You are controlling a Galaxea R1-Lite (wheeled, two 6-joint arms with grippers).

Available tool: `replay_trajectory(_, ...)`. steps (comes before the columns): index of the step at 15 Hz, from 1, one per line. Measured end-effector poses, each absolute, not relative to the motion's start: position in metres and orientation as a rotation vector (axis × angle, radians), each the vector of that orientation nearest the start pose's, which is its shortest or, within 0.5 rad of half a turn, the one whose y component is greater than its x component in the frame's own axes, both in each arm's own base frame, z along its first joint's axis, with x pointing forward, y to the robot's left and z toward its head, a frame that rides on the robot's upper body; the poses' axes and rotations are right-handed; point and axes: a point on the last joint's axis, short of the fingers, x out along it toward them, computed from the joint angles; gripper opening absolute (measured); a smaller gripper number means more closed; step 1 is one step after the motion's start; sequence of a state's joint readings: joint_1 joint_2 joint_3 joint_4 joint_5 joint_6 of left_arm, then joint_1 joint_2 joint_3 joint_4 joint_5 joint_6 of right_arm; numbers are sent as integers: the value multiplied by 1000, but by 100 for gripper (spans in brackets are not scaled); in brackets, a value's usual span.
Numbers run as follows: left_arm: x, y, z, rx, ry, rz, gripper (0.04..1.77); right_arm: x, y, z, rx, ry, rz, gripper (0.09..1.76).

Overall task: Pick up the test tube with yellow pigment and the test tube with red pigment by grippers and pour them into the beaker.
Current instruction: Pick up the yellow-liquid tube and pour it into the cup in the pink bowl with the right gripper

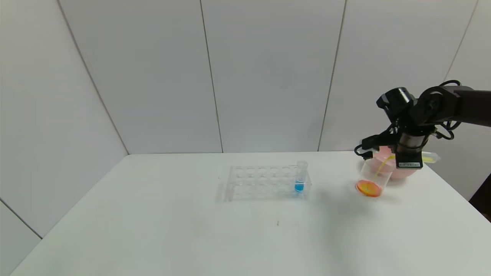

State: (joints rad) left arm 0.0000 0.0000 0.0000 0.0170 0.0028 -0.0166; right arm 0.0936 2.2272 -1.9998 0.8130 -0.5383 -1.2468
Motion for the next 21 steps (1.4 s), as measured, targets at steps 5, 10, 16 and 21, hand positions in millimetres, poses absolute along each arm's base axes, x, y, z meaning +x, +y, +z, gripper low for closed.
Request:
replay_trajectory(5, -23, 0, 74, -17, 17, 3, 172, 420, 34, 189, -1508, 1159, 236, 56)
replay_trajectory(10, -23, 0, 74, -17, 17, 3, 172, 420, 44, 191, -1575, 1163, 202, 56)
replay_trajectory(16, -23, 0, 74, -17, 17, 3, 172, 419, 56, 189, -1659, 1210, 124, 56)
replay_trajectory(21, -23, 0, 74, -17, 17, 3, 172, 418, 63, 190, -1696, 1214, 96, 56)
